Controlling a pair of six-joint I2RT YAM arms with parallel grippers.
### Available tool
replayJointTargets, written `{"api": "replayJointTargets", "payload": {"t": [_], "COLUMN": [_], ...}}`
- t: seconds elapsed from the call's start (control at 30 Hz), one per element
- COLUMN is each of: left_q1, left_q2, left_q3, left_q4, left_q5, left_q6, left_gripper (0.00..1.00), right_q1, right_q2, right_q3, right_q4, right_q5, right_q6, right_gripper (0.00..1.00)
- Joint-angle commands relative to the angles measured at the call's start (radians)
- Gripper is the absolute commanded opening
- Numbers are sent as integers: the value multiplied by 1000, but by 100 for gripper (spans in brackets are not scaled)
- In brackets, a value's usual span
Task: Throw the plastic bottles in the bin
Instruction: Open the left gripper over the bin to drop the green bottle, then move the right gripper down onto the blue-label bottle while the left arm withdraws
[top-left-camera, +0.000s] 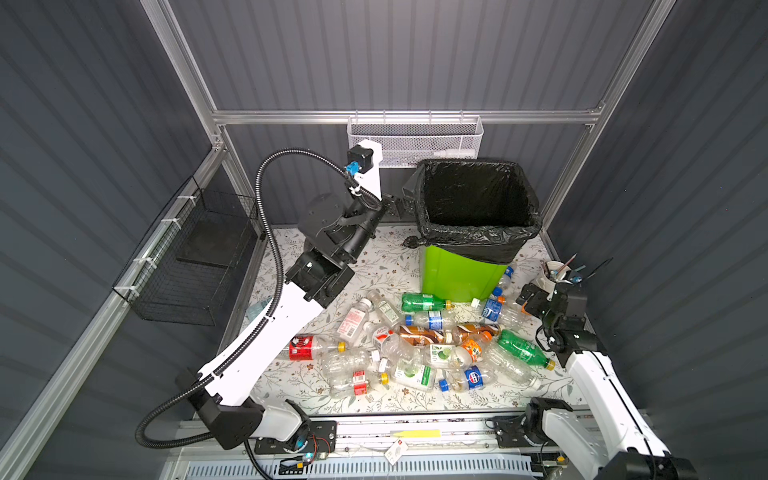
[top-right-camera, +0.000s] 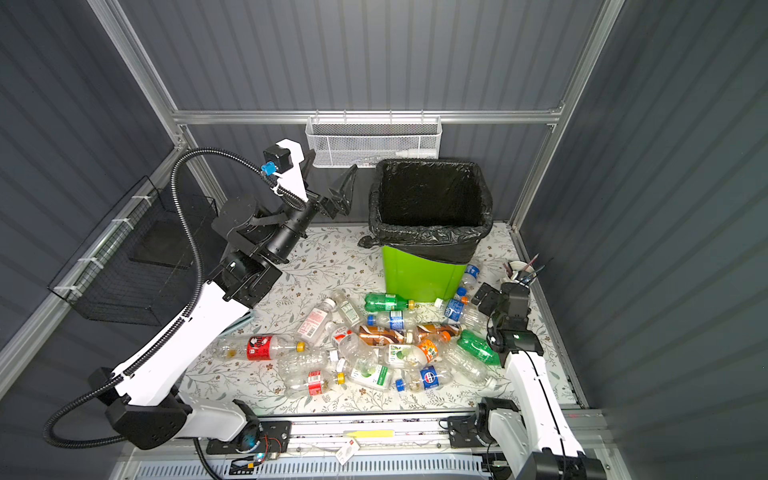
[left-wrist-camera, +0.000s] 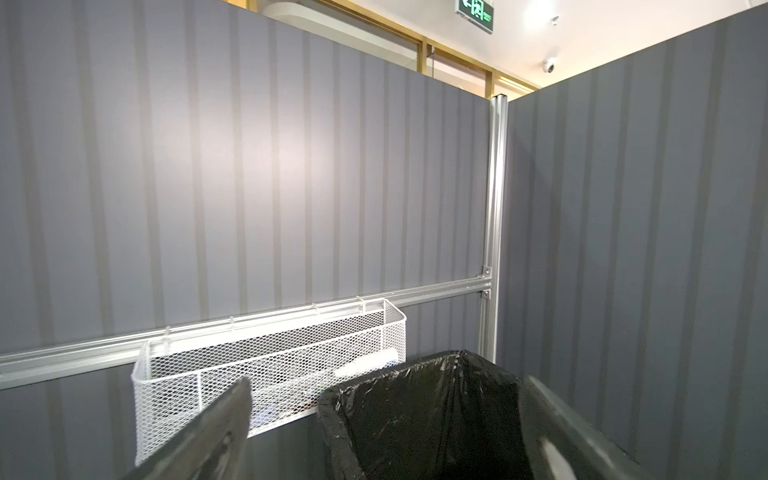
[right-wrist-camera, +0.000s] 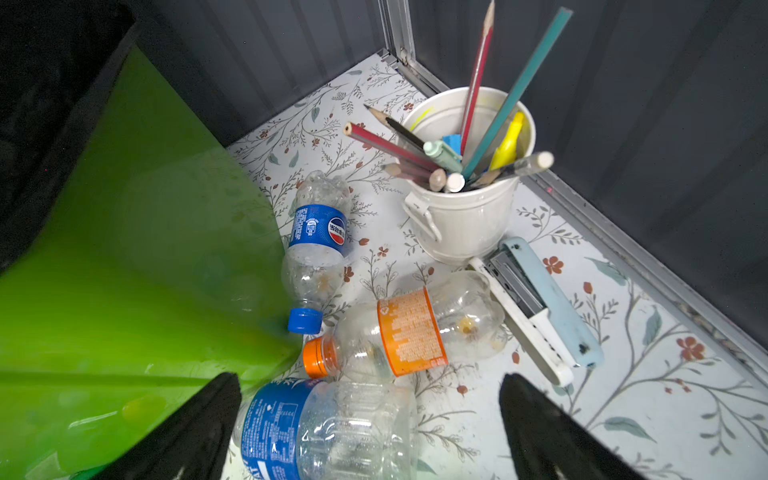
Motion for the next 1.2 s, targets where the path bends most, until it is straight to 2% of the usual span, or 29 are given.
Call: {"api": "replayJointTargets", "payload": {"t": [0.0, 0.1, 0.17, 0.3, 0.43, 0.67, 1.0, 1.17], "left_q1": [1, 13, 43, 162, 220, 240, 246, 246], "left_q2": [34, 34, 33, 29, 21, 57, 74, 88], "left_q3": [-69, -101, -120, -167, -263, -315, -326, -324], "left_q4": [-44, -102, -151, -256, -283, -369, -373, -376], "left_q5": [-140, -224, -239, -178, -179, -198, -185, -180], "left_q6": [24, 9, -36, -201, -255, -306, -314, -322], "left_gripper": [100, 100, 100, 100, 100, 100, 100, 100], "right_q1": [-3, -8, -15, -36, -49, -51, -49, -36], "right_q2": [52, 113, 153, 264, 352, 549, 725, 799], "right_q3": [75, 135, 175, 255, 319, 474, 590, 648], "right_q4": [-38, -63, -79, -118, -139, -223, -262, -289], "right_q5": [-14, -31, -52, -99, -133, -198, -242, -232], "right_q6": [5, -6, -8, 7, 14, 36, 78, 74], "right_gripper": [99, 99, 99, 99, 98, 90, 77, 75]}}
